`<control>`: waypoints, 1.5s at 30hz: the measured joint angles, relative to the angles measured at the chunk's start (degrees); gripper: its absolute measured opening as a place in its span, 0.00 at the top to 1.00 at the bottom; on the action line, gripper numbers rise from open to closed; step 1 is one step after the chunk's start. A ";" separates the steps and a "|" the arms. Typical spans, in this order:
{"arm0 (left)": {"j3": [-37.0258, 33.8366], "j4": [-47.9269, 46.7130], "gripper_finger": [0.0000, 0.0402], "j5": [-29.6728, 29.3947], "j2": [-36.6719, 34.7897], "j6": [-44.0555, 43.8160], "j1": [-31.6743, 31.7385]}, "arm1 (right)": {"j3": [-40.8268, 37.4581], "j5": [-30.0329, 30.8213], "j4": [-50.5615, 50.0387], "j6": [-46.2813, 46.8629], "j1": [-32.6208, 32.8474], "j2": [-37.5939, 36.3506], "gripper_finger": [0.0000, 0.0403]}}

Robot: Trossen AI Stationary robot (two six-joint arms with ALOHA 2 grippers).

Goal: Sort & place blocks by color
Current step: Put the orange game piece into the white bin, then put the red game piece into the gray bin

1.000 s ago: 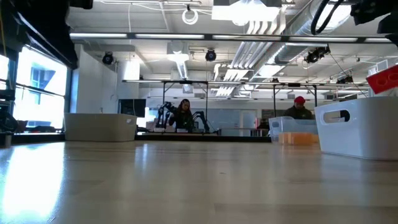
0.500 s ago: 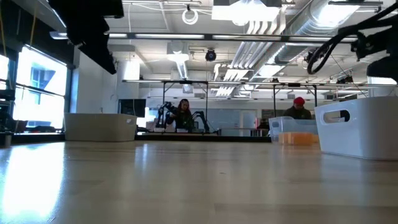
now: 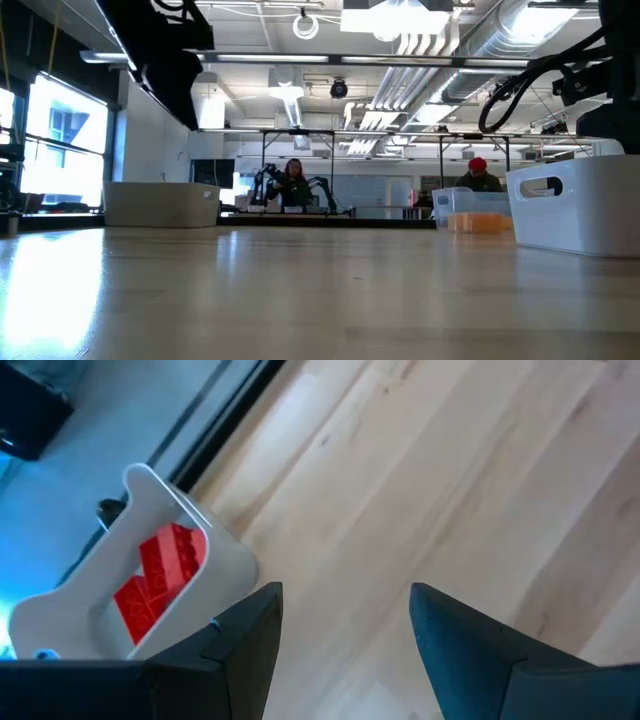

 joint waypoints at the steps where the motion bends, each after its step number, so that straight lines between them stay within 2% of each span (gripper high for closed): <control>1: 0.00 0.00 0.49 0.52 0.00 0.00 0.10 | 0.00 0.03 -0.01 -0.15 -0.01 0.00 0.66; 8: 0.00 -0.05 0.49 4.77 0.00 -0.21 0.16 | 0.02 0.01 -0.09 -0.48 0.01 -0.08 0.54; 13: 0.00 -0.11 0.49 8.14 0.00 -0.94 -0.90 | 1.83 0.54 -1.73 -0.68 0.01 -1.06 0.53; 17: 0.00 -0.11 0.49 9.19 0.00 -2.33 -2.39 | 5.35 4.94 -3.56 -1.14 0.18 -1.99 0.53; 21: 0.00 -0.11 0.49 9.22 0.00 -2.43 -3.60 | 9.25 9.57 -3.36 -5.63 0.27 -2.38 0.53; 27: 0.00 -0.11 0.49 9.22 0.02 -2.45 -3.96 | 13.74 10.85 2.07 -19.18 0.25 -2.38 0.53; 36: 0.00 -0.10 0.49 9.20 0.02 -2.59 -3.94 | 14.47 10.30 18.95 -45.01 0.25 -2.36 0.47; 41: 0.00 -0.09 0.49 9.18 0.02 -2.58 -3.94 | 14.47 7.41 25.38 -62.43 1.10 -2.07 0.41; 45: 0.00 -0.09 0.49 9.18 0.02 -3.92 -3.94 | 14.47 3.53 27.69 -72.50 2.55 -1.09 0.40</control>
